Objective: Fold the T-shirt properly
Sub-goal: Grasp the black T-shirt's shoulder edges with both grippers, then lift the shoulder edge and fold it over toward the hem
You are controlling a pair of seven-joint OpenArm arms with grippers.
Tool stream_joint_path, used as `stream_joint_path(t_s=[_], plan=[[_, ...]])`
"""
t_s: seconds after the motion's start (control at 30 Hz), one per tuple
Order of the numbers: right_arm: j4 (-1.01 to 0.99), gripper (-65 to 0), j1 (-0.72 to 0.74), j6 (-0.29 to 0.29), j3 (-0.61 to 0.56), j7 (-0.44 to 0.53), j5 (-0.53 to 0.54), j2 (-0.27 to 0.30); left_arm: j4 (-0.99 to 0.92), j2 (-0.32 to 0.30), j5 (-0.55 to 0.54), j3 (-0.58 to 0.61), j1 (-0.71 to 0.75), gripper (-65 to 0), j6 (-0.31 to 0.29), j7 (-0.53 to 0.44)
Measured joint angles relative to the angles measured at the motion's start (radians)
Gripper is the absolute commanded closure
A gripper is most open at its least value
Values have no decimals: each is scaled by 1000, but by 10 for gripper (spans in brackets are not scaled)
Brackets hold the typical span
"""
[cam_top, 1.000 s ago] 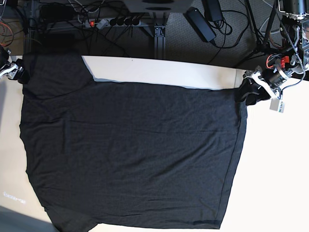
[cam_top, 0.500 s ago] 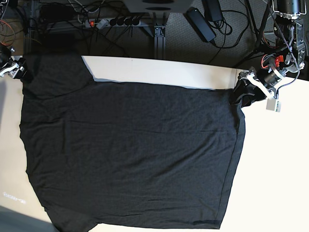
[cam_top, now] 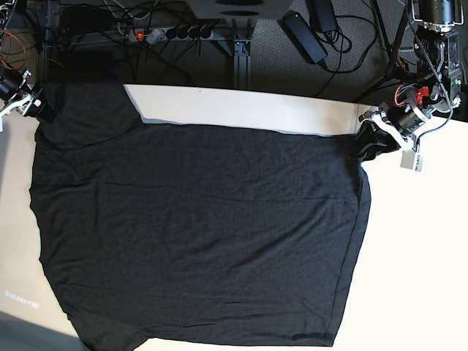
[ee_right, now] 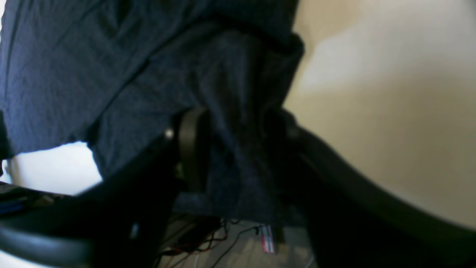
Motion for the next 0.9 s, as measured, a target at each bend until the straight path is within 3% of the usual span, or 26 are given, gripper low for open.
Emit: stream_joint_path(t_s=[0.13,0.4,0.53,0.7,0.9], plan=[[0,0,-1,0,0,0,0,0,-3,4,8,3,2,0,0,-1],[14,0,-3,0,0,11,7,-1,-3,3,9,5,-5,0,-8,-1],[73,0,-15,1,10,-50,-2,27,9,-17,-30,6,-32,0,-9,94],[177,0,-26,5,22,-132,-46,80,69,-58,-55,12,-23,0,-8,174],[254,0,-6,5,22,-134,-64,182,129,-109,-64,12,-29,0,-7,173]])
